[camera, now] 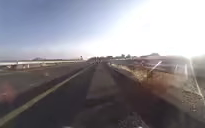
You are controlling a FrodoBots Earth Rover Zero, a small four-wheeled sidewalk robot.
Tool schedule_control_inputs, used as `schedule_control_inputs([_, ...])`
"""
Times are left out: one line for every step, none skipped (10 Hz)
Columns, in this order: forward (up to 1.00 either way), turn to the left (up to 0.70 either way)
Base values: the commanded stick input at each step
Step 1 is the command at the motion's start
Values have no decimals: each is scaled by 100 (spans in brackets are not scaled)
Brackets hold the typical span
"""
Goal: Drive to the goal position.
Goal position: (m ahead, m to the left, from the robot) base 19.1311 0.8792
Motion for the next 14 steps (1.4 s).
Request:
schedule_control_inputs([50, 0])
schedule_control_inputs([50, 0])
schedule_control_inputs([50, 0])
schedule_control_inputs([50, 0])
schedule_control_inputs([50, 0])
schedule_control_inputs([50, 0])
schedule_control_inputs([50, 0])
schedule_control_inputs([50, 0])
schedule_control_inputs([50, 0])
schedule_control_inputs([50, 0])
schedule_control_inputs([50, 0])
schedule_control_inputs([50, 0])
schedule_control_inputs([50, 0])
schedule_control_inputs([50, 0])
